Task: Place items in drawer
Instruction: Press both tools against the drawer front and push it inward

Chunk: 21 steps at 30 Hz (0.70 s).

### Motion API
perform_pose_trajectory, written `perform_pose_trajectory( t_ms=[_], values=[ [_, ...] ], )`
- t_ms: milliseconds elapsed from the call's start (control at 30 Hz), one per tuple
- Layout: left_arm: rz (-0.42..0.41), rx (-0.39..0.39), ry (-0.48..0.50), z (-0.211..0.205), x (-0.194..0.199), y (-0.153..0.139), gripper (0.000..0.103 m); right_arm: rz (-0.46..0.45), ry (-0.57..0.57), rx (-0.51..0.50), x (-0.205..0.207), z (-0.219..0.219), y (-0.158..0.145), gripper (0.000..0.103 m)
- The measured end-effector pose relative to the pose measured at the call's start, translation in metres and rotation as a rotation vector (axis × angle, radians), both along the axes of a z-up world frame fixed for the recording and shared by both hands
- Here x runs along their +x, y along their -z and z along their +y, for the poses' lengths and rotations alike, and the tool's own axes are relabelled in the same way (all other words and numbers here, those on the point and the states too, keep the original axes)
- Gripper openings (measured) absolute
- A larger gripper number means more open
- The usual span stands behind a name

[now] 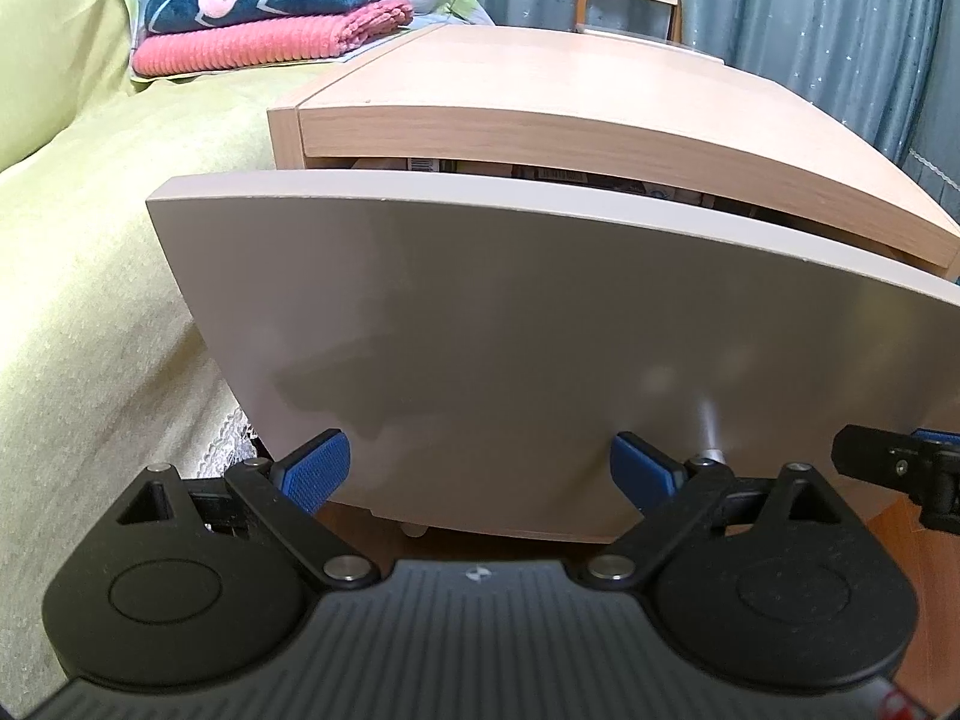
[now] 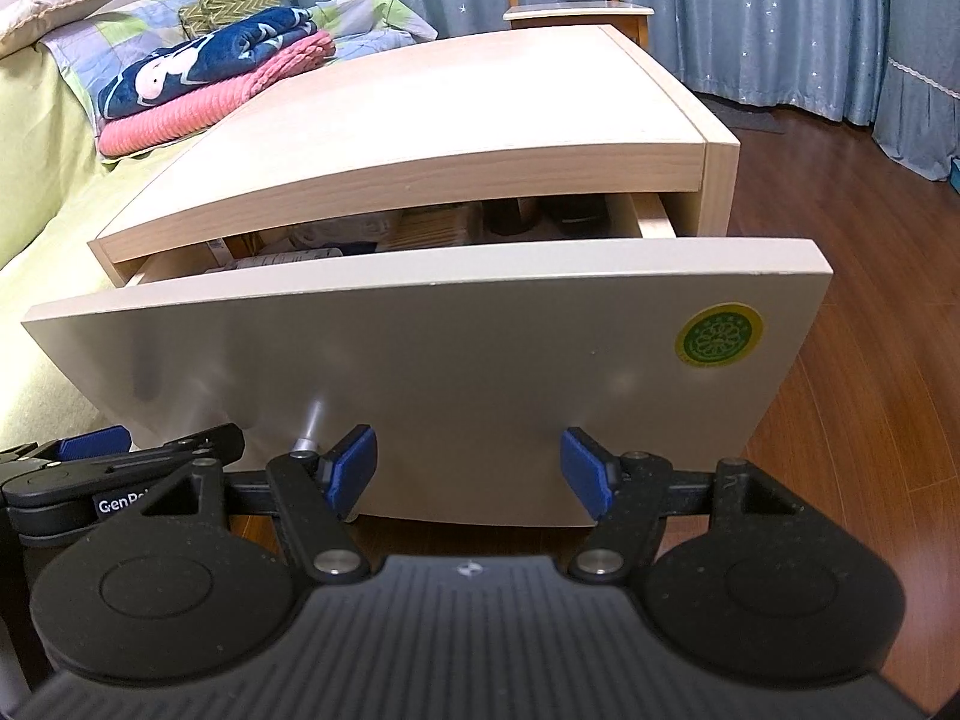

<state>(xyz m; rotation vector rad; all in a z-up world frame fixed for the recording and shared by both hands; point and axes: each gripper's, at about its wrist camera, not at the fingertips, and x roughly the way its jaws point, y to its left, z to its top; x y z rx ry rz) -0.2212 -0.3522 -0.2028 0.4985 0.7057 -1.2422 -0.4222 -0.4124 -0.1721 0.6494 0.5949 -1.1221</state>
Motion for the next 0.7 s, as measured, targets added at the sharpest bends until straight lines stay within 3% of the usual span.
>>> perform_pose_trajectory(
  t_ms=[700],
  values=[
    [0.002, -0.036, 0.032, -0.0082, 0.0085, -0.0041, 0.095, 0.004, 0.002, -0.019, 0.0023, -0.0059, -0.0011, 0.066]
  ],
)
